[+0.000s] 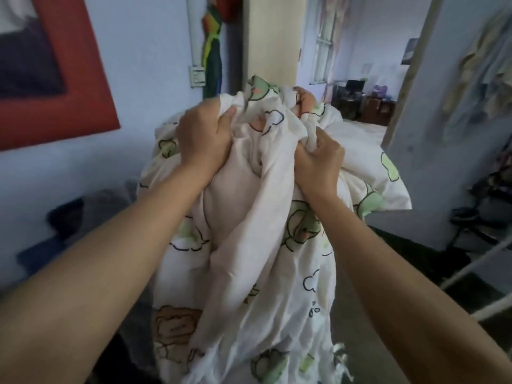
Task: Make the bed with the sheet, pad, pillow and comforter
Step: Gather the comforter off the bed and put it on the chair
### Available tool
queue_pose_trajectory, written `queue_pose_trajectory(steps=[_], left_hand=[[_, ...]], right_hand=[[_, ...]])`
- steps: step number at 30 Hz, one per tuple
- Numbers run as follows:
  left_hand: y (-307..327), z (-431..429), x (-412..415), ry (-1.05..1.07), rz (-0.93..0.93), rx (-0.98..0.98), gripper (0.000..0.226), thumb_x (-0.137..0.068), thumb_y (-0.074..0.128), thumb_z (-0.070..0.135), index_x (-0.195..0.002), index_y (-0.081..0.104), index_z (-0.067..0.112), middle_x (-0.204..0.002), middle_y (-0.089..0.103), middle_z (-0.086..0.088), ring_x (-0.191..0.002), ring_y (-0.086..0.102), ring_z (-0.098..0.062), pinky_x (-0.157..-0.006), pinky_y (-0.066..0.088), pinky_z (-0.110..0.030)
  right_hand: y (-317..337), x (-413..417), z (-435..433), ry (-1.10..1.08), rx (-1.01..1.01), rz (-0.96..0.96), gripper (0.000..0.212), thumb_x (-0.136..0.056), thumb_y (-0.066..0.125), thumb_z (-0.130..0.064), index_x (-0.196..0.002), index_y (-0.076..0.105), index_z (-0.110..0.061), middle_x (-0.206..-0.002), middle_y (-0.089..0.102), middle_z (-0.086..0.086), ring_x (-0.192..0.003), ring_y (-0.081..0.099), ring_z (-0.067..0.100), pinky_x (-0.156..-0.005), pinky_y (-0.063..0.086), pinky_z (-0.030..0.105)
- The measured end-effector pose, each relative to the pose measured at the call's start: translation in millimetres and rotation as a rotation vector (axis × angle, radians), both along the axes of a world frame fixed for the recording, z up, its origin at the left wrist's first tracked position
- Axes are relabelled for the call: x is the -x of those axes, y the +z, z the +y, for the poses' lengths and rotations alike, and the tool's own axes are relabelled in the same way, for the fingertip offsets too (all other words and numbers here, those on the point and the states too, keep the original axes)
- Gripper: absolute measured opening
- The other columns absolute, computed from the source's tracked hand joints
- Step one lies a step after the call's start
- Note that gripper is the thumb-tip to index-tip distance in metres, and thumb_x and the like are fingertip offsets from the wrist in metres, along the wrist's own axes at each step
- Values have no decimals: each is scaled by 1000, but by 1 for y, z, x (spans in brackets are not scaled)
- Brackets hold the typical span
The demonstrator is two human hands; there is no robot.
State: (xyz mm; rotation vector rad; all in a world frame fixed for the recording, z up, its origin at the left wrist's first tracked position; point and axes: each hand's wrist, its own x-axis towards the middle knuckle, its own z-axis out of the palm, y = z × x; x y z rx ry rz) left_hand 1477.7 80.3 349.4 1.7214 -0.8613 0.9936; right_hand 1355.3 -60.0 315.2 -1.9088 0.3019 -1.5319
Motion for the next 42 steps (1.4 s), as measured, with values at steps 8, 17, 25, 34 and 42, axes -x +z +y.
queue_pose_trajectory(steps=[8, 17, 25, 34, 42], left_hand=[[-17, 68, -111, 289, -3, -51, 53, -86, 40, 44, -74, 57, -4, -76, 63, -25, -70, 60, -38, -60, 44, -44], [-119, 83, -207, 567, 293, -181, 49, -90, 42, 40, -84, 60, -5, -87, 65, -23, -80, 60, -36, -70, 46, -42], [-271, 67, -250, 632, 705, -425, 39, -97, 45, 35, -121, 55, 6, -112, 62, -18, -104, 57, -33, -86, 41, -39], [-403, 48, -233, 374, 1253, -918, 34, -97, 44, 16, -130, 46, 13, -129, 47, -14, -120, 46, -33, -97, 41, -46], [-395, 17, -219, 241, 1250, -831, 43, -100, 39, 17, -143, 39, 16, -144, 41, -9, -131, 40, -25, -107, 33, -36]], right_hand=[[-25, -159, 38, 312, -30, -15, 32, -74, 43, -35, -59, 39, -7, -49, 30, -12, -48, 24, 6, -50, 23, 31], [-134, -306, 38, 576, -89, 221, 29, -79, 48, -30, -63, 46, -6, -51, 38, -11, -47, 32, 4, -50, 28, 29], [-280, -350, 13, 668, -26, 611, 29, -72, 37, -45, -74, 50, -19, -62, 50, -8, -53, 41, 7, -54, 27, 26], [-415, -343, -24, 840, 97, 1454, 62, -94, 52, -37, -148, 26, -24, -135, 53, 14, -123, 51, 35, -99, 43, 40], [-398, -327, -27, 1033, 79, 1555, 57, -99, 44, -34, -151, 23, -27, -146, 43, 11, -131, 44, 26, -104, 35, 31]])
